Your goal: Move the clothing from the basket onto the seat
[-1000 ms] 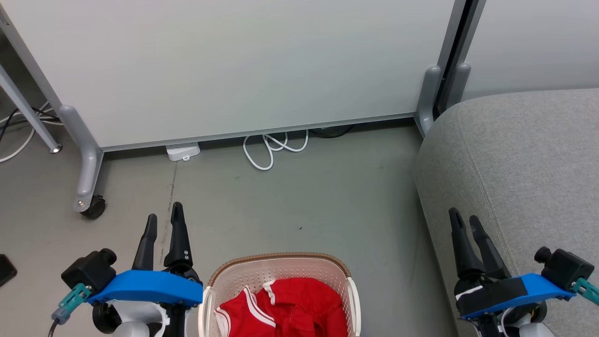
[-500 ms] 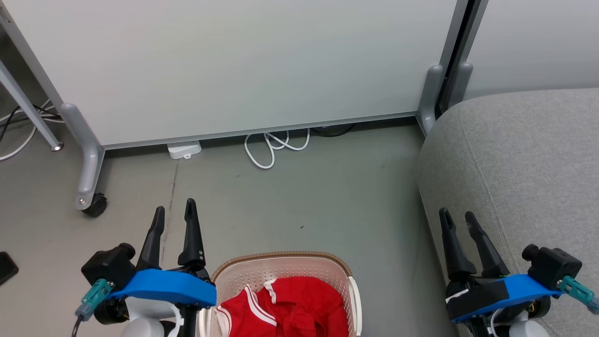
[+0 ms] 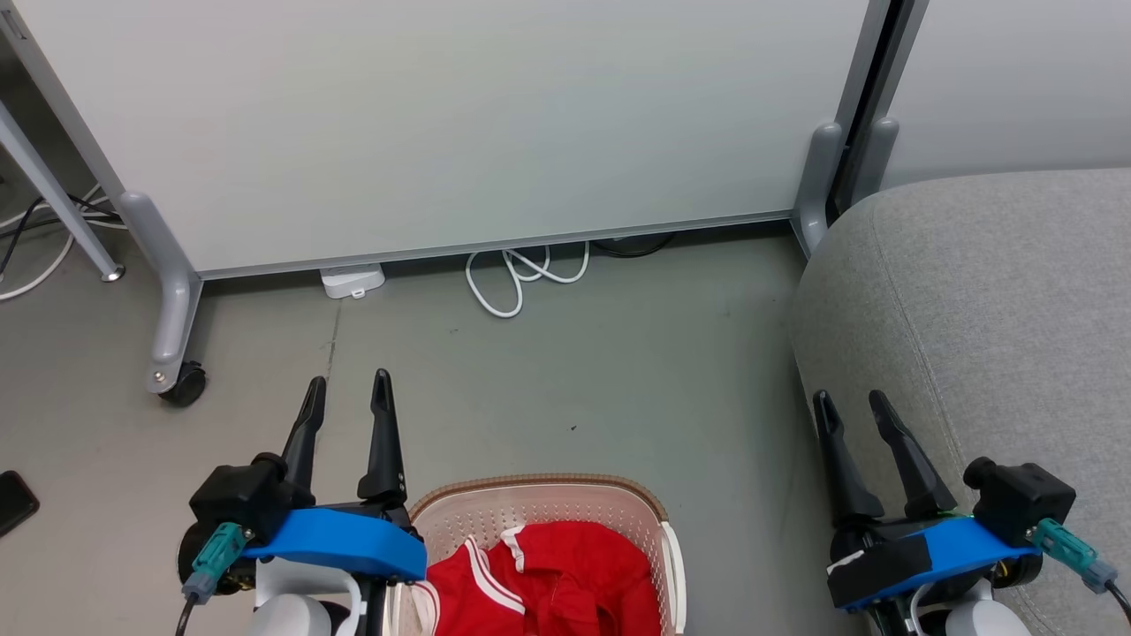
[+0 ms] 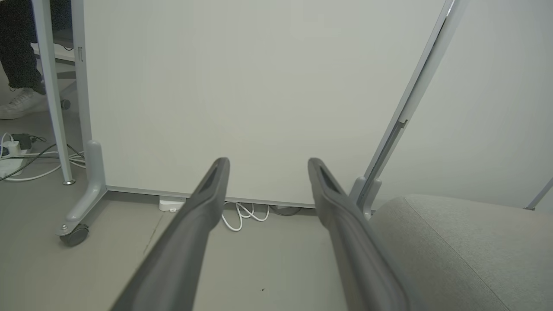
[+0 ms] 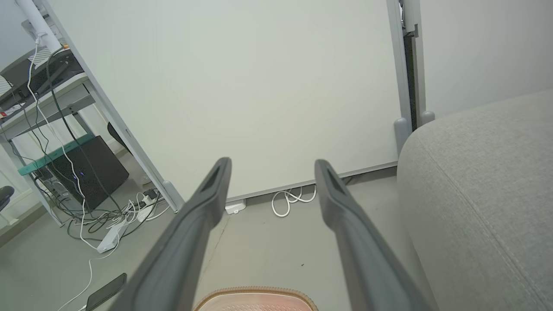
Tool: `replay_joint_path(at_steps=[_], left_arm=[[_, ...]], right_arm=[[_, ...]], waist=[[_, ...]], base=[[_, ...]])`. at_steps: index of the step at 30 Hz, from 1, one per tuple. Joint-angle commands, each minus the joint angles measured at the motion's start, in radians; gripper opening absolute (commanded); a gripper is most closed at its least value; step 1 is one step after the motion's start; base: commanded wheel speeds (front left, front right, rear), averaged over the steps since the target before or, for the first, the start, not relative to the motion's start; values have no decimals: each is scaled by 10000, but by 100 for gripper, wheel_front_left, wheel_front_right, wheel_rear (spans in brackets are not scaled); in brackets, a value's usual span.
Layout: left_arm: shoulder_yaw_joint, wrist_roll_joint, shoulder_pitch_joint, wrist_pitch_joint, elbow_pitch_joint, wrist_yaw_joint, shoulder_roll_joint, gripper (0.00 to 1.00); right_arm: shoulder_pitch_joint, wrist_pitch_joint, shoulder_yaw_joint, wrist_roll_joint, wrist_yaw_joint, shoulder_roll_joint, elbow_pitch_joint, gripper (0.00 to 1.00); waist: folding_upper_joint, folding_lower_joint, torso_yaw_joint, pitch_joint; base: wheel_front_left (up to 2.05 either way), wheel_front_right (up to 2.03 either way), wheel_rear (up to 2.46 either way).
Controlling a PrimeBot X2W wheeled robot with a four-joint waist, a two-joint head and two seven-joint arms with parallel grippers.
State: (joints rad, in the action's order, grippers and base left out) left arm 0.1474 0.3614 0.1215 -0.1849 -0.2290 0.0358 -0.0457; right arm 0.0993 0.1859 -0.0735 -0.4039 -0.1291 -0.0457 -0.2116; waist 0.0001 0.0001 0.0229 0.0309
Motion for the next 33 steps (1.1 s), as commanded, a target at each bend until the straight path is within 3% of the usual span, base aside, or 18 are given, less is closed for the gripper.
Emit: replay_joint_path(at_steps=[1, 33], left_arm=[[62, -257, 230, -85, 38, -31, -57, 100], [617, -2751, 255, -759, -230, 68, -61, 100]], right_arm=[[159, 77, -37, 262, -19, -60, 26, 100], [128, 736, -494, 2853, -26, -69, -39, 100]], waist=[[-1, 0, 6, -6], [-1, -1, 136, 10]], base=[[0, 0, 0], [0, 0, 0]])
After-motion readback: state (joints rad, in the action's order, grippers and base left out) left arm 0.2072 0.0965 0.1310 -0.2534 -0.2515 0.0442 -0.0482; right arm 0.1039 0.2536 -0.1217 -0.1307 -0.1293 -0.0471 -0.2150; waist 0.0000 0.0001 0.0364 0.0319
